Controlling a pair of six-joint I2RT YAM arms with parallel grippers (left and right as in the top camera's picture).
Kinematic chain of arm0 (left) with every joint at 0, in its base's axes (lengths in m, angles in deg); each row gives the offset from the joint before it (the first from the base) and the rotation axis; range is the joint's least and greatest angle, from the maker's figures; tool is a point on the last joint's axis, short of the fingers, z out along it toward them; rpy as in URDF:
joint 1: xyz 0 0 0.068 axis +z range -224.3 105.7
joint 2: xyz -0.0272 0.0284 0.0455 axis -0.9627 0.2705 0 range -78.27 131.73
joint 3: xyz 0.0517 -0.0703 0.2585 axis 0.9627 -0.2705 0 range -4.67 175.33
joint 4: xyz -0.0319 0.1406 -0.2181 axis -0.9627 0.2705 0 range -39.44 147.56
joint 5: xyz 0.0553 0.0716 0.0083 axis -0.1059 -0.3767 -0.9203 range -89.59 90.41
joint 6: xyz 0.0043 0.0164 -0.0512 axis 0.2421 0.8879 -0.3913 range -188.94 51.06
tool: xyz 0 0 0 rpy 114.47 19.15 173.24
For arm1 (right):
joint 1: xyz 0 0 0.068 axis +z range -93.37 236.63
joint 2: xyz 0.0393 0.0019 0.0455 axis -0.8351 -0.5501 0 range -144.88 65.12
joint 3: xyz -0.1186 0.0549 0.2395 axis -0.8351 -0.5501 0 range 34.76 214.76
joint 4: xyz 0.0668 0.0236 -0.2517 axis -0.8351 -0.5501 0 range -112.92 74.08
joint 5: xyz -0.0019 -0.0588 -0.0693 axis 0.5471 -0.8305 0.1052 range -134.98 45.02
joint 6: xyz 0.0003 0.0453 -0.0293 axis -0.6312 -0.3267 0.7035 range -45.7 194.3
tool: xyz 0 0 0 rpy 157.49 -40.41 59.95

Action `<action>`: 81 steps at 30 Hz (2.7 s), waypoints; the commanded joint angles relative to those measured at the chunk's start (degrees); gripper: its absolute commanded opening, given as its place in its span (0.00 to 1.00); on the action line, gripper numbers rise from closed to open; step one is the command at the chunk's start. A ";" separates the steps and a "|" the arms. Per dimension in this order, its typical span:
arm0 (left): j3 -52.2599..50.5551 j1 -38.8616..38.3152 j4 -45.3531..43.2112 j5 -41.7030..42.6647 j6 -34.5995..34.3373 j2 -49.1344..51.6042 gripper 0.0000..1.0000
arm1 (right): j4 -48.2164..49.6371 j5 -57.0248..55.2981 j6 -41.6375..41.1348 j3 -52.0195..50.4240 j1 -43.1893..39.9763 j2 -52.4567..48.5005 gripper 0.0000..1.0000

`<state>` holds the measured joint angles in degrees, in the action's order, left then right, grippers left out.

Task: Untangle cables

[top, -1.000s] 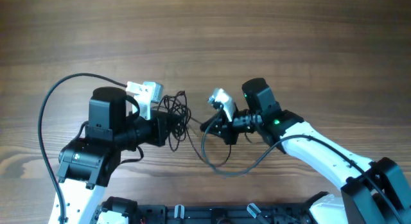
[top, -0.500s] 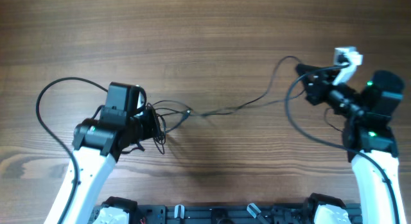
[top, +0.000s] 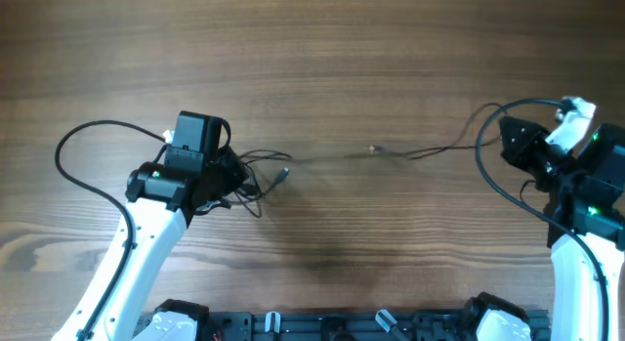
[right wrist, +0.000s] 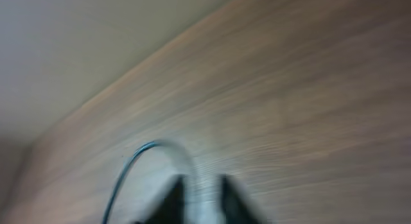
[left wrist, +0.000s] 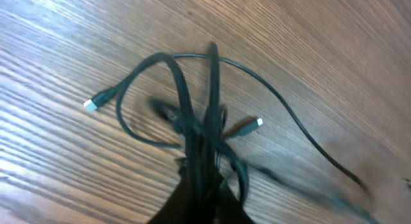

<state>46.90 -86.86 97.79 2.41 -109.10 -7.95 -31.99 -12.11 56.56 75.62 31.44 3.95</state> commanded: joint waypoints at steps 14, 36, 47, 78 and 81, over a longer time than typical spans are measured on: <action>0.00 0.63 -4.11 18.95 12.33 0.02 0.79 | -0.90 4.50 1.73 0.42 4.04 0.02 1.00; -14.58 -14.32 -12.68 -9.64 -14.60 1.62 0.04 | -2.38 10.49 4.44 0.42 13.57 -12.55 1.00; -7.52 -14.34 -11.54 9.40 35.01 -16.24 0.04 | 1.51 34.53 19.93 0.42 20.61 -12.55 0.98; -7.54 -14.29 -6.91 37.16 41.44 -27.96 0.04 | 11.85 -28.52 -5.40 0.42 49.13 -15.87 0.04; -7.54 -14.29 -5.86 35.67 41.44 -27.98 0.04 | 8.33 -31.76 -12.07 0.42 44.19 -18.43 0.04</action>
<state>38.35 -101.15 91.19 36.97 -68.93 -35.44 -22.31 -30.12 56.50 75.62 79.63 -12.03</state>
